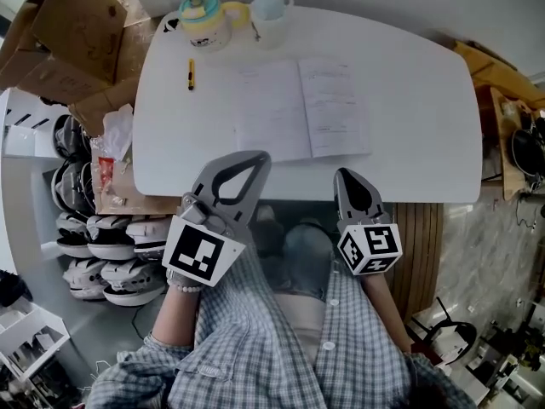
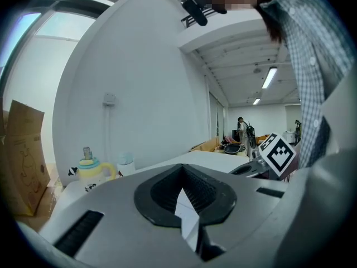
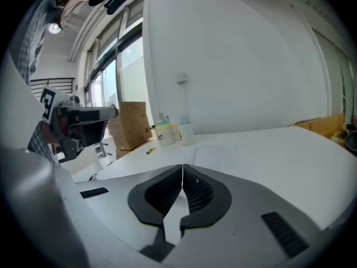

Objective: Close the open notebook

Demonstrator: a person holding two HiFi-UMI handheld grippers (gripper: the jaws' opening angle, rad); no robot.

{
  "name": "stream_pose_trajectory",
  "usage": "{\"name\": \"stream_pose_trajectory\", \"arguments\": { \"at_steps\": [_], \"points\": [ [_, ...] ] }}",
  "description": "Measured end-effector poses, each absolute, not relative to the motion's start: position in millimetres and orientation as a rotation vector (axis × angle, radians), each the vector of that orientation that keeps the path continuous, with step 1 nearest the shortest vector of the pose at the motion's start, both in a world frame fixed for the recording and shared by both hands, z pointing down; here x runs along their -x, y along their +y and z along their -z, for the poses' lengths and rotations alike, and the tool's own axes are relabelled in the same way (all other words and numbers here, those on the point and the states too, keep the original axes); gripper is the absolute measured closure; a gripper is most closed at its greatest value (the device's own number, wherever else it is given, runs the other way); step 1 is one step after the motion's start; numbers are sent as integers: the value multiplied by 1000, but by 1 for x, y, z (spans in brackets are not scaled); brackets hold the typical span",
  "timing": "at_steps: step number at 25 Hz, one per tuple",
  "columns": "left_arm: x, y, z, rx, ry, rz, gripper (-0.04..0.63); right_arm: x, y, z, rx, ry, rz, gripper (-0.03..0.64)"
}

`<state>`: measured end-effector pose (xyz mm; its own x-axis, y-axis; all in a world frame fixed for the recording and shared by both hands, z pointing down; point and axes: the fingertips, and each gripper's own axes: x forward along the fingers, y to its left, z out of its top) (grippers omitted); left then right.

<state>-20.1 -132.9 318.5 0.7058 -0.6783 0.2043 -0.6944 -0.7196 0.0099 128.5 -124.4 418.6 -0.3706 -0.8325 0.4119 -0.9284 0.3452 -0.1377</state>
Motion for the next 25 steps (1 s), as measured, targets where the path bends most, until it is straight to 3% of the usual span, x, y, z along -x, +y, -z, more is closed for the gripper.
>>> {"name": "stream_pose_trajectory", "arguments": {
  "at_steps": [21, 25],
  "points": [
    [42, -147, -341, -2719, -1161, -321, 589, -127, -146, -509, -1583, -2201, -1118, 594],
    [39, -153, -342, -2712, -1173, -335, 589, -133, -150, -517, -1633, -2191, -1240, 539]
  ]
}}
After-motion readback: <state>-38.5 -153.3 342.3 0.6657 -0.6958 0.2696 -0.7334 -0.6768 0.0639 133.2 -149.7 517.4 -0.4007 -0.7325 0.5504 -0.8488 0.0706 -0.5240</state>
